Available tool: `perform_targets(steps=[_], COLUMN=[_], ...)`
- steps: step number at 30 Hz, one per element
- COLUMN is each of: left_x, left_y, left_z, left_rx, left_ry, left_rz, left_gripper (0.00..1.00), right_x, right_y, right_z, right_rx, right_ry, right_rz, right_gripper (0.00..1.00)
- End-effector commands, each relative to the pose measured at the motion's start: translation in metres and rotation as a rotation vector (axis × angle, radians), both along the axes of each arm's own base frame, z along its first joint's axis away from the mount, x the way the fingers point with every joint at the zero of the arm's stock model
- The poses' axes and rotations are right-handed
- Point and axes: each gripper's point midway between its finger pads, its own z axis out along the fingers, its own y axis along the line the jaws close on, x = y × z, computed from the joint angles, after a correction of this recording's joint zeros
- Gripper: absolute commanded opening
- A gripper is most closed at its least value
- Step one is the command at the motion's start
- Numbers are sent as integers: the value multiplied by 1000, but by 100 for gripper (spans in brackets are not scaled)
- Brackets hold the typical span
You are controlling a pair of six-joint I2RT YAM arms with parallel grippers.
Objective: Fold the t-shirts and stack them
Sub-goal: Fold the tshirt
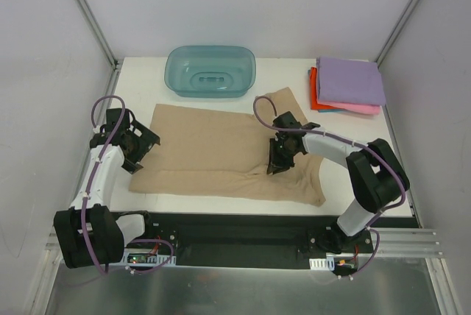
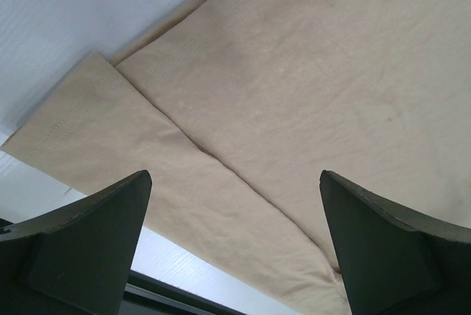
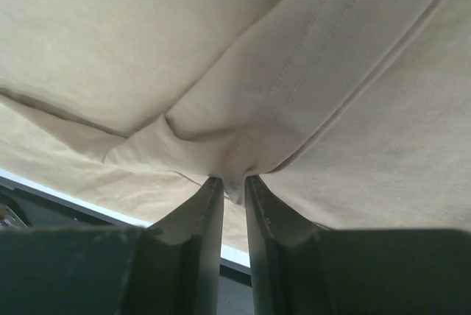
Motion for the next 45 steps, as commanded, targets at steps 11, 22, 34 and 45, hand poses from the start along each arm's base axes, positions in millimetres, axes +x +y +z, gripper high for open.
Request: perform_targets(steps=[11, 22, 34, 45], left_x=[1, 2, 53, -7], left_y=[3, -4, -45, -44], left_z=[-3, -2, -18, -106], left_rx=[-9, -40, -147, -157], left_ry=[24, 14, -21, 301], left_rz=[22, 2, -143, -145], left_gripper=[99, 99, 99, 99], right_x=[87, 85, 27, -1], right_y=[63, 62, -19, -43], right_z=[41, 83, 44, -1], right_rx=[24, 2, -113, -215], right_ry=[-178, -335, -224, -109], right_rz=[-57, 28, -31, -52], right_gripper=[30, 93, 97, 97])
